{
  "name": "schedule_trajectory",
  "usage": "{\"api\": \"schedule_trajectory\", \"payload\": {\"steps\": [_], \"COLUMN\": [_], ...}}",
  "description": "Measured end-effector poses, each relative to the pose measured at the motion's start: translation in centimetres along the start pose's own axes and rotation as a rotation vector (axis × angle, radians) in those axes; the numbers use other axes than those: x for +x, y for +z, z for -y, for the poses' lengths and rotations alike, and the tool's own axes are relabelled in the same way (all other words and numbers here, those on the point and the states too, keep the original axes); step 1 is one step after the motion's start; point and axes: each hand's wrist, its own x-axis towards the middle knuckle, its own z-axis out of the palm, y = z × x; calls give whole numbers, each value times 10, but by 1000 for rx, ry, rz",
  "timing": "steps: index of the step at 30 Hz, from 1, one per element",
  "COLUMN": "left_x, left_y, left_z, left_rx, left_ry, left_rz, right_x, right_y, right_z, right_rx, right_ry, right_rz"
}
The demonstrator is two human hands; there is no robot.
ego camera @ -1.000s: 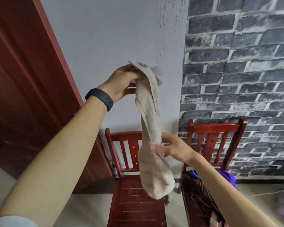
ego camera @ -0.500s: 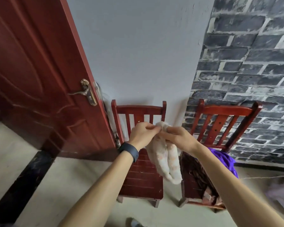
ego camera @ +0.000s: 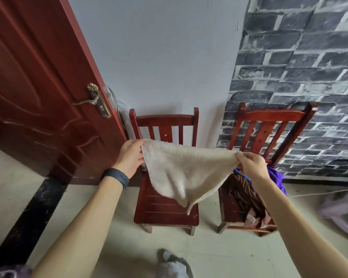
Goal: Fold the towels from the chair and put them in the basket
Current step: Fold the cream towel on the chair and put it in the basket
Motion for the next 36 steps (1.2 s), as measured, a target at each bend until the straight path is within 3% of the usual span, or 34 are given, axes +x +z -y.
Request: {"api": "schedule_trajectory", "payload": {"steps": [4,11,16,26,31,36], "left_x": [6,22,26,47,46,61], "left_y": [-4,-10,-26,-49,-44,-53], "left_z": [-6,-18,-12,-22,-32,-28], "left_rx": [310,73,118,1002,1104,1243], "left_ry": [53,31,19,301,460,547], "left_rz": [-4,-76,151,125,4,-57], "right_x": [9,22,26,23,23,37], "right_y": [-1,0,9,12,21,26], "right_z": [7,27,44,49,59,61], "right_rx": [-231,-269,96,-66,-325,-573], "right_ry": [-34,-29,-44,-320,-415,-715], "right_rz": [25,12,2,113,34,-62]}}
